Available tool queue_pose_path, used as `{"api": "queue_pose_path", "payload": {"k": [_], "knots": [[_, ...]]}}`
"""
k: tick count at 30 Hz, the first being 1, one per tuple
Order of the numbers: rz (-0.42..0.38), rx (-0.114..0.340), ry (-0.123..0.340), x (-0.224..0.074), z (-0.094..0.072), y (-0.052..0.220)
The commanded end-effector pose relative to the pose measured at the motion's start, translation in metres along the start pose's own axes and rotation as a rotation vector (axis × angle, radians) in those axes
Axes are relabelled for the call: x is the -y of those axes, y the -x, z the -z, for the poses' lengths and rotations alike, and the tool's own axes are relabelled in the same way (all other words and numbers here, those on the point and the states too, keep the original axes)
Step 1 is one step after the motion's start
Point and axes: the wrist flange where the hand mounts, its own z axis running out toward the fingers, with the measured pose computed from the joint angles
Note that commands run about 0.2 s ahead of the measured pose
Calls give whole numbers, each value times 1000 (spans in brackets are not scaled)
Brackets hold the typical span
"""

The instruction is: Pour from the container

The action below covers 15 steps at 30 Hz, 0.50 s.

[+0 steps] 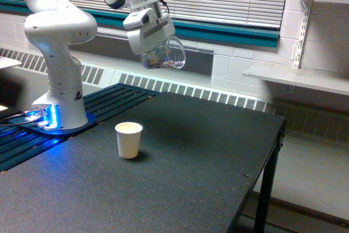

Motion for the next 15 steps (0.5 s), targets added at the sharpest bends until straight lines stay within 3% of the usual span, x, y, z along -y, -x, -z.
{"api": "queue_pose_path", "payload": {"k": [1,15], "knots": [[81,27,63,-21,-16,-2],[170,64,132,-32,-35,2]]}}
